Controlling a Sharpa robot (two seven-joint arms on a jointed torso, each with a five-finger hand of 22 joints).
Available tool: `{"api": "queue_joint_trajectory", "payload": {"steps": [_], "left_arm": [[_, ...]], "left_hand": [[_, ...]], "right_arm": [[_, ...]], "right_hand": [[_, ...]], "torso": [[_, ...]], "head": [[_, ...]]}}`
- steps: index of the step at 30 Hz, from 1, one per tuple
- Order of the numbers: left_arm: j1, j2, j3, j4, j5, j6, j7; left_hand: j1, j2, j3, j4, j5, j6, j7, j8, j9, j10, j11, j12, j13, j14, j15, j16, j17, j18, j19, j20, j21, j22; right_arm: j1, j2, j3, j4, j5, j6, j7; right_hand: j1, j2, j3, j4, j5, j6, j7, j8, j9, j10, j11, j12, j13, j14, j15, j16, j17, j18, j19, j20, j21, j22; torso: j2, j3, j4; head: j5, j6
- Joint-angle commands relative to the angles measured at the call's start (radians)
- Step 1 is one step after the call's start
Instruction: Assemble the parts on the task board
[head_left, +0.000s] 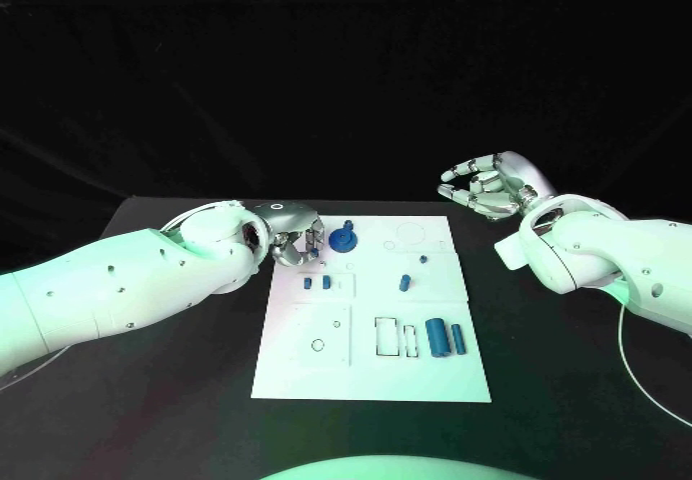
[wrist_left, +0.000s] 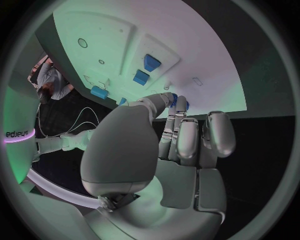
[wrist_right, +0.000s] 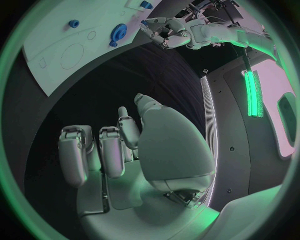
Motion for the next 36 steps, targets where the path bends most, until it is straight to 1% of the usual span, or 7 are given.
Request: {"api": "queue_joint_trajectory", "payload": {"steps": [1,4,11,27,30,33,36], "left_arm": [[-0.003,0.008,0.000,-0.007,0.006,0.015,0.005],[-0.008,0.017,0.000,-0.014,0.007,0.017,0.008],[-0.014,0.025,0.000,-0.019,0.008,0.019,0.010],[-0.016,0.031,0.000,-0.019,0.012,0.031,0.013],[-0.016,0.031,0.000,-0.020,0.012,0.033,0.012],[-0.016,0.031,0.000,-0.021,0.012,0.038,0.011],[-0.016,0.031,0.000,-0.021,0.012,0.042,0.008]], "left_hand": [[-0.012,-0.002,0.000,0.003,-0.007,0.003,0.004,-0.003,0.000,0.005,0.005,-0.006,0.001,0.002,0.003,0.004,0.002,-0.005,0.004,0.004,0.004,-0.001],[-0.012,-0.002,0.000,0.003,-0.007,0.003,0.004,-0.003,0.000,0.005,0.005,-0.006,0.001,0.002,0.003,0.004,0.002,-0.005,0.004,0.004,0.004,-0.001],[-0.011,-0.001,0.001,0.003,-0.007,0.003,0.004,-0.004,0.000,0.005,0.005,-0.007,0.001,0.001,0.003,0.004,0.000,-0.005,0.004,0.003,0.004,0.000],[-0.011,-0.001,0.002,0.002,-0.007,0.003,0.005,-0.004,0.000,0.006,0.005,-0.009,0.001,0.001,0.004,0.004,-0.001,-0.005,0.003,0.003,0.004,-0.001],[-0.011,-0.001,0.002,0.002,-0.007,0.003,0.005,-0.004,0.000,0.006,0.005,-0.009,0.001,0.001,0.004,0.004,-0.001,-0.005,0.003,0.003,0.004,-0.001],[-0.011,-0.001,0.002,0.002,-0.007,0.003,0.005,-0.004,0.000,0.006,0.005,-0.009,0.001,0.001,0.004,0.004,-0.001,-0.005,0.003,0.003,0.004,-0.001],[-0.011,-0.001,0.002,0.002,-0.007,0.003,0.005,-0.004,0.000,0.006,0.005,-0.009,0.001,0.001,0.004,0.004,-0.001,-0.005,0.003,0.003,0.004,-0.001]], "right_arm": [[-0.001,0.001,0.000,0.001,-0.011,0.007,0.008],[-0.001,0.001,0.000,0.001,-0.011,0.007,0.008],[-0.001,0.000,0.000,0.002,-0.011,0.007,0.008],[-0.001,0.001,0.000,0.002,-0.011,0.006,0.009],[-0.001,0.001,0.000,0.002,-0.011,0.006,0.009],[-0.001,0.001,0.000,0.002,-0.011,0.006,0.008],[-0.001,0.000,0.000,0.002,-0.011,0.006,0.008]], "right_hand": [[-0.006,0.005,0.006,-0.002,0.006,0.002,-0.005,0.003,-0.002,-0.002,-0.002,-0.002,0.009,0.067,-0.008,-0.004,0.134,0.014,0.059,-0.005,-0.004,0.212],[-0.006,0.005,0.006,-0.002,0.006,0.002,-0.005,0.003,-0.002,-0.002,-0.002,-0.002,0.009,0.067,-0.008,-0.004,0.134,0.014,0.059,-0.005,-0.004,0.212],[-0.006,0.005,0.006,-0.002,0.006,0.002,-0.005,0.003,-0.002,-0.002,-0.002,-0.002,0.009,0.067,-0.008,-0.004,0.134,0.014,0.059,-0.005,-0.004,0.212],[-0.006,0.005,0.006,-0.002,0.006,0.002,-0.005,0.003,-0.002,-0.002,-0.002,-0.002,0.009,0.067,-0.008,-0.004,0.134,0.014,0.059,-0.005,-0.004,0.212],[-0.006,0.005,0.006,-0.002,0.006,0.002,-0.005,0.003,-0.002,-0.002,-0.002,-0.002,0.009,0.067,-0.008,-0.004,0.134,0.014,0.059,-0.005,-0.004,0.212],[-0.006,0.005,0.006,-0.002,0.006,0.002,-0.005,0.003,-0.002,-0.002,-0.002,-0.002,0.009,0.067,-0.008,-0.004,0.134,0.014,0.059,-0.005,-0.004,0.212],[-0.006,0.005,0.006,-0.002,0.006,0.002,-0.005,0.003,-0.002,-0.002,-0.002,-0.002,0.009,0.067,-0.008,-0.004,0.134,0.014,0.059,-0.005,-0.004,0.212]], "torso": [[0.000,0.0001,-0.0013],[0.001,0.0002,-0.0008],[0.000,-0.0002,-0.0002],[0.000,-0.0004,0.0005],[0.001,0.0000,-0.0004],[0.001,-0.0006,-0.0010],[0.001,0.0002,-0.0005]], "head": [[0.003,0.000],[0.004,-0.001],[0.002,-0.001],[0.002,-0.004],[0.001,-0.004],[0.000,-0.004],[0.002,-0.005]]}}
